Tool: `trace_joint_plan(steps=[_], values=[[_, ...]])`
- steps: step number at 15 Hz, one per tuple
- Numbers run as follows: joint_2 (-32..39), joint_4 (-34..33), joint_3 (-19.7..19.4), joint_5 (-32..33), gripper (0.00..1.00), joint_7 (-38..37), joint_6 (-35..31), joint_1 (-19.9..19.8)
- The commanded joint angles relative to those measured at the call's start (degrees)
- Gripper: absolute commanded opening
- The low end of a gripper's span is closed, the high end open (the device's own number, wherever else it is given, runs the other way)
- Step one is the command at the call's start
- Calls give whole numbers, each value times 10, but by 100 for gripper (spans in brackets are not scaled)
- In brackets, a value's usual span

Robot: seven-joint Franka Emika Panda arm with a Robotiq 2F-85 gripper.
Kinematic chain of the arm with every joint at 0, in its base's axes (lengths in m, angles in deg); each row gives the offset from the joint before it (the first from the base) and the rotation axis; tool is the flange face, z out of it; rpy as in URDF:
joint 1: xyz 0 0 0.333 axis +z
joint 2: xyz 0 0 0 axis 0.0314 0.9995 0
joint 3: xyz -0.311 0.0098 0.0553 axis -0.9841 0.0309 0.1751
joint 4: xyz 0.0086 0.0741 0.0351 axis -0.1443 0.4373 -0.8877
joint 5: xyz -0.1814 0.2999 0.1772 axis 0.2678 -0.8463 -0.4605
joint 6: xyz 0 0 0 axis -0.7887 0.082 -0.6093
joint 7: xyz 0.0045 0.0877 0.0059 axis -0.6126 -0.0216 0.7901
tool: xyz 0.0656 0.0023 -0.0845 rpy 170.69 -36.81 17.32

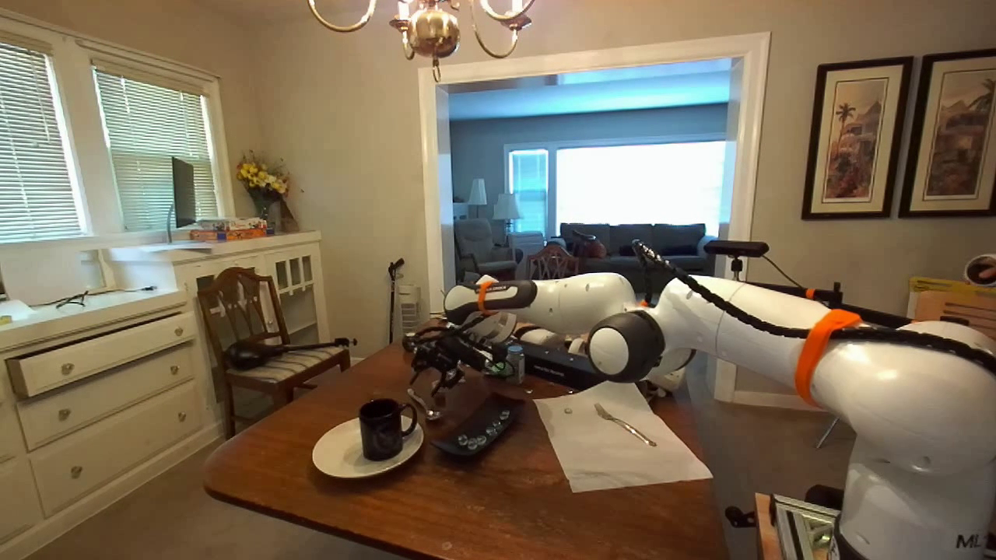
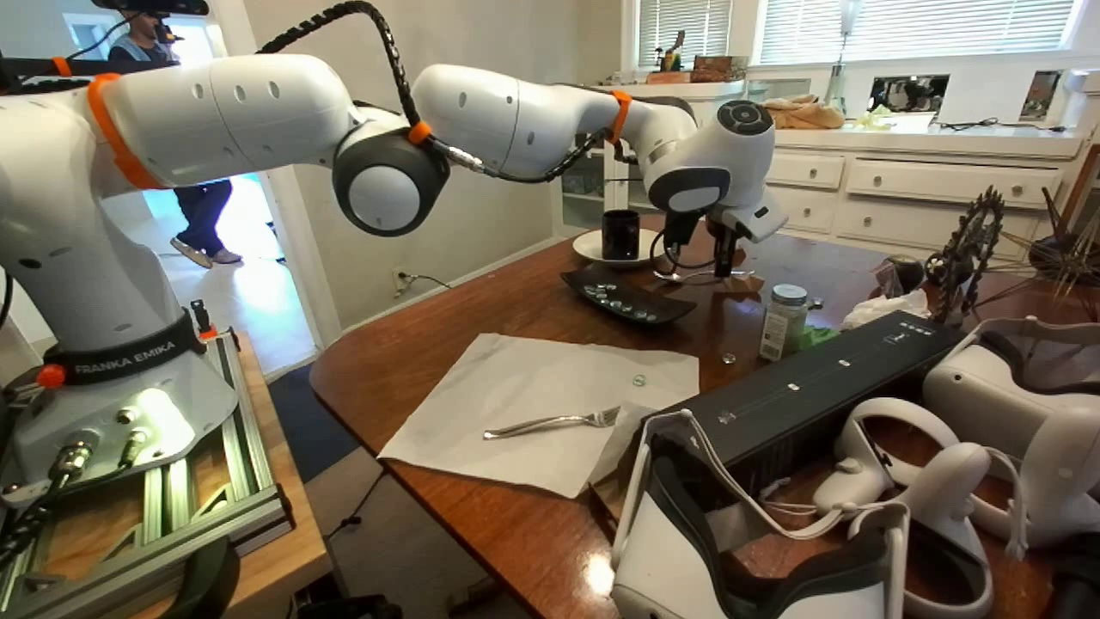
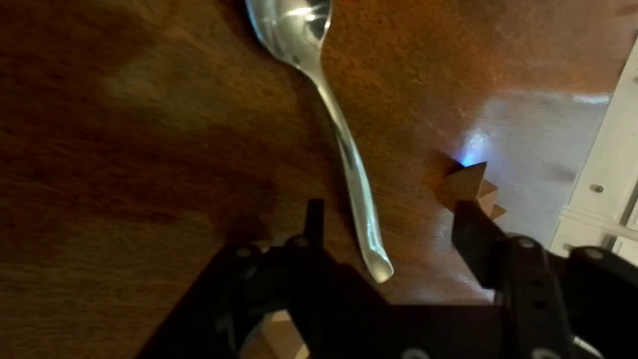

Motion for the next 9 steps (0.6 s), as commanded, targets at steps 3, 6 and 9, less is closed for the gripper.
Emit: trace_joint_plan(steps=[3,6,9], values=[[-76,21,49,-1,91,23,184,-21],[-126,27,34,10,93,-2,324,-22],[-128,10,27,0,99,-2,351,-20]])
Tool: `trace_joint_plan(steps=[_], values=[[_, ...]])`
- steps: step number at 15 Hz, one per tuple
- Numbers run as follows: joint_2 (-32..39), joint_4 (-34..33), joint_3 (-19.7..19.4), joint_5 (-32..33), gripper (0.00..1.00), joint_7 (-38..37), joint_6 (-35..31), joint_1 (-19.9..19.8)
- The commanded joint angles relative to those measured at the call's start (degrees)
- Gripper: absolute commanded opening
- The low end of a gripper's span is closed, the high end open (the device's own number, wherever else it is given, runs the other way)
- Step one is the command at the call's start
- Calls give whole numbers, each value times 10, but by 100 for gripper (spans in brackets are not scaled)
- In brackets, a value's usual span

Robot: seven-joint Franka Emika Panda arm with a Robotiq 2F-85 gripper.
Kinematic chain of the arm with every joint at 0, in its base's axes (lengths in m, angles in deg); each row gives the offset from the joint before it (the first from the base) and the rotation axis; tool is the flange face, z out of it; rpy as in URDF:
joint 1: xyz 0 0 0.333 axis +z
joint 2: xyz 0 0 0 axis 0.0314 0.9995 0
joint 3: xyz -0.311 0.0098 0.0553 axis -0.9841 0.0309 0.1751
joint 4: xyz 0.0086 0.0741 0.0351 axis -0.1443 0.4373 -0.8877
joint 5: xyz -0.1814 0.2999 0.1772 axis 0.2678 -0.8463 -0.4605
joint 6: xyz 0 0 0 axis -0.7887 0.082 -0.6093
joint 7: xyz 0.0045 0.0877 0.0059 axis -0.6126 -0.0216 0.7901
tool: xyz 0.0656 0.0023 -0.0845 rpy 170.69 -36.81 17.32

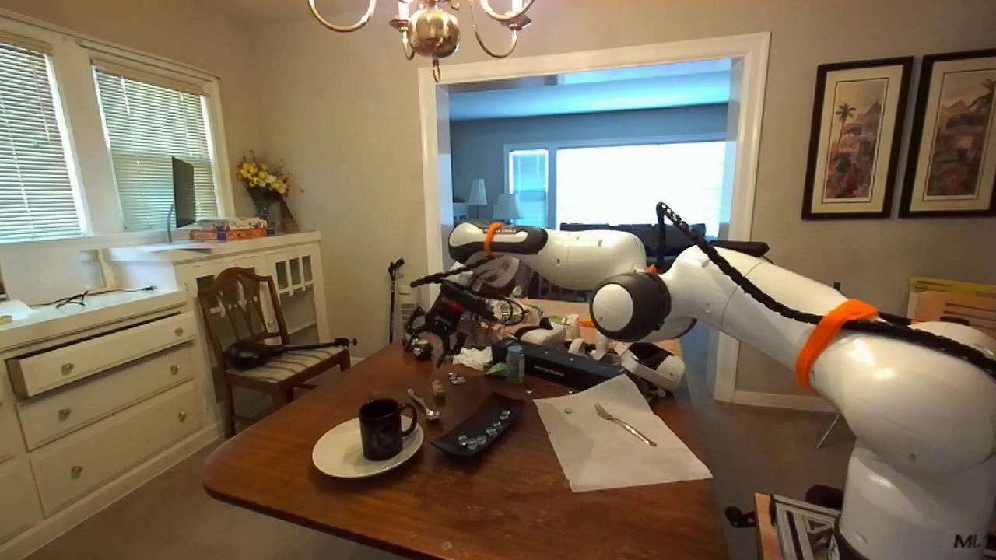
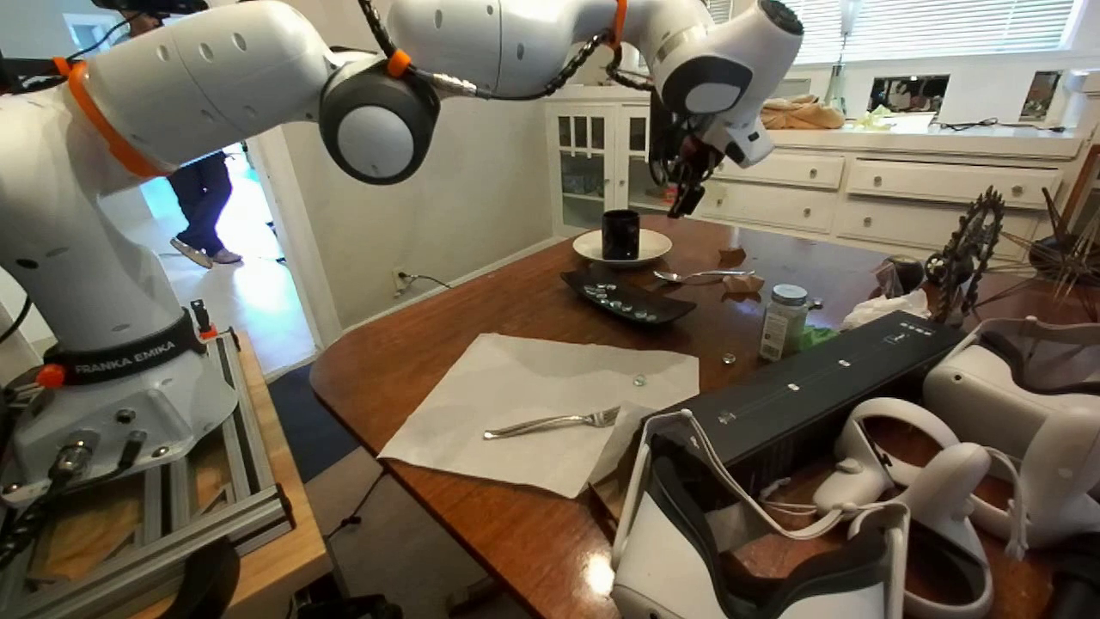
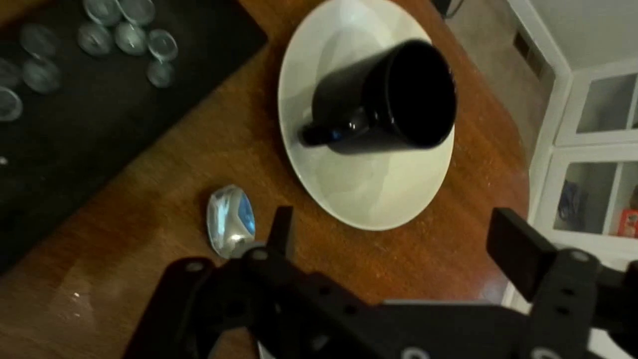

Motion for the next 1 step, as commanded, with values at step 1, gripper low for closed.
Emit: trace_joint_plan(steps=[1], values=[[-20,13,-8,-2,100,-3,24,0]])
